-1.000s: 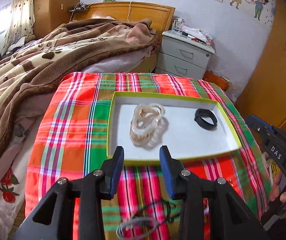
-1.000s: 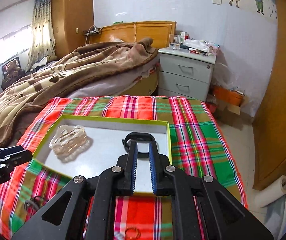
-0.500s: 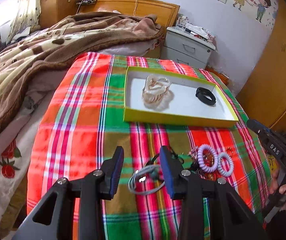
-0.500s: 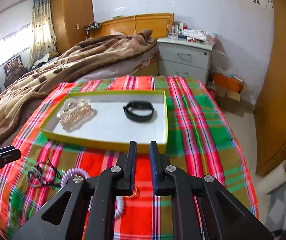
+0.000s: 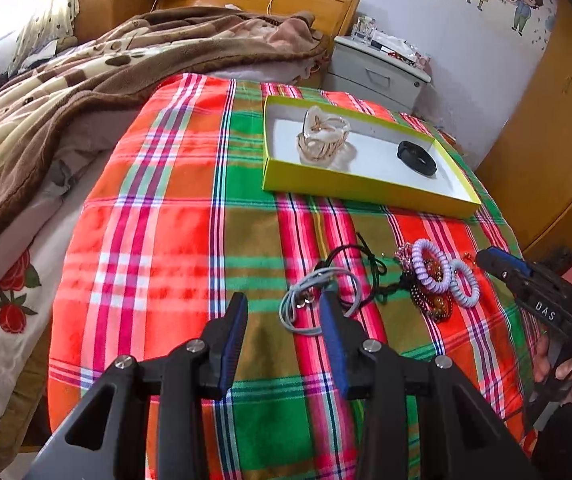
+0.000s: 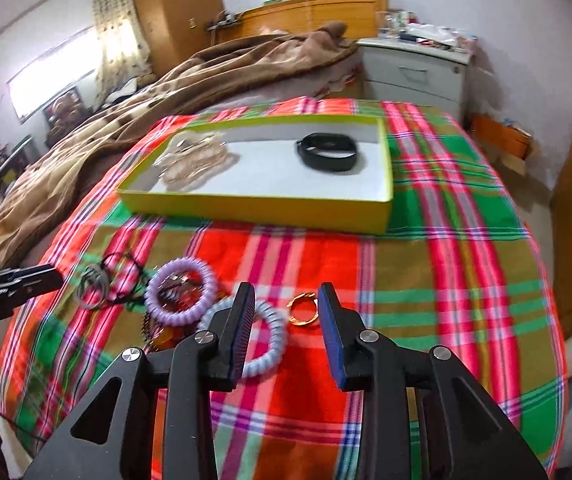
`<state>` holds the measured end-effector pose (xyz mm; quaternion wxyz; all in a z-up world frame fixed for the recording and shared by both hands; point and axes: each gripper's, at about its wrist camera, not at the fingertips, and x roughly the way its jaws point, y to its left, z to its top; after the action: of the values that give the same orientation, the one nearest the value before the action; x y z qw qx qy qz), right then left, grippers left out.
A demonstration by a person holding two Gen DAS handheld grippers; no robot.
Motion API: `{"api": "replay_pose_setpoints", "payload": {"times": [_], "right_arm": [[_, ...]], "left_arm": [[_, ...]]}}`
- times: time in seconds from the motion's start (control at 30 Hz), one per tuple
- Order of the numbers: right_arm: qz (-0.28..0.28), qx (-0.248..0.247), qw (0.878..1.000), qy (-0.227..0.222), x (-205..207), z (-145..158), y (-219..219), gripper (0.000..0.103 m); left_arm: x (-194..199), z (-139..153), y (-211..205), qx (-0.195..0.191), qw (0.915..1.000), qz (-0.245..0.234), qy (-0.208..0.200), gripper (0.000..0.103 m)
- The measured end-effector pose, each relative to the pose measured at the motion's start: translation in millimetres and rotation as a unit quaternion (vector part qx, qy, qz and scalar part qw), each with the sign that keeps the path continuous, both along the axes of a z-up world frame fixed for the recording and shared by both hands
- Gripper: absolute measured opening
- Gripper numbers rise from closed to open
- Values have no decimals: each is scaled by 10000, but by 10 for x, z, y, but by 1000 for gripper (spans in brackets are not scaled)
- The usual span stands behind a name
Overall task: Organize jewelry
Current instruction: 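Withdraw both tools from the box back toward the remaining jewelry, then grasp grey loop hair tie with left tool while right grasps light blue coil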
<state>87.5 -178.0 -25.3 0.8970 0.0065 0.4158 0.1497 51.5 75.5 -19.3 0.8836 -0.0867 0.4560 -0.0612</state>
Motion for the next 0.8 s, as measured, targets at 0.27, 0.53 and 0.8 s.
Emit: {"api": "replay_pose_setpoints", "payload": {"times": [0.27, 0.53, 0.8], "right_arm": [[-75, 22, 9991, 425, -96, -173, -7, 34], [-9, -33, 9990, 454, -75, -199, 82, 24], [-48, -91, 9990, 425, -94, -187, 38, 10]], "left_arm": [[-42, -71, 34, -52, 9999, 67, 97, 39], [-64, -73, 25, 52, 9999, 88, 125, 39], [-25, -81, 8, 59, 9998, 38, 189, 39]]}}
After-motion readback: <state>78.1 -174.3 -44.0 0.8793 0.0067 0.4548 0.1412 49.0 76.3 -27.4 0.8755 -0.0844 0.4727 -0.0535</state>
